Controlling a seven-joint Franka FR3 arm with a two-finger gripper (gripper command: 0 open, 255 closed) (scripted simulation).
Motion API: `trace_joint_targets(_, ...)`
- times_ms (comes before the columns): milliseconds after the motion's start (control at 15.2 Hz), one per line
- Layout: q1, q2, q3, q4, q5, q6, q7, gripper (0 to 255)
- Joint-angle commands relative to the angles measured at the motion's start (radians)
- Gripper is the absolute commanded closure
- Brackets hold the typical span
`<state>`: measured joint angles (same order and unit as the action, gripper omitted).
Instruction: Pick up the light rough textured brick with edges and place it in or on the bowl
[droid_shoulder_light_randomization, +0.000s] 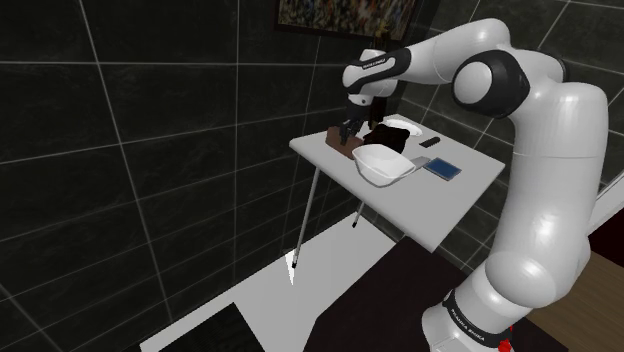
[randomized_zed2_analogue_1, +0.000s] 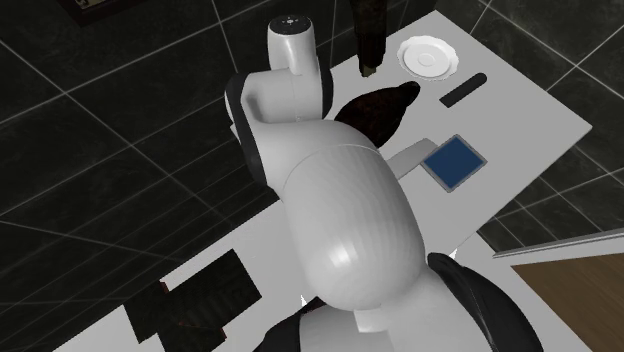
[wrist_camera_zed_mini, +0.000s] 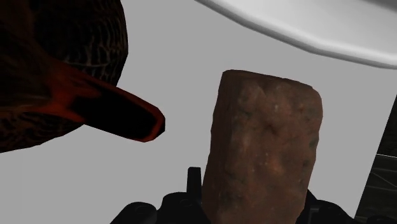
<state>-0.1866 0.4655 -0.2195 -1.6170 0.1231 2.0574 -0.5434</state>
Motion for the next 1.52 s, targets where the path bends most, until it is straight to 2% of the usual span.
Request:
trace_joint_targets(0,0.001,-0.007,-0.001,0.011,-0.002,-0.018,0.002,255)
trace_joint_targets(1452,-0.003,-0.065,-0.011,0.223,-0.021,-0.286,0.018,255)
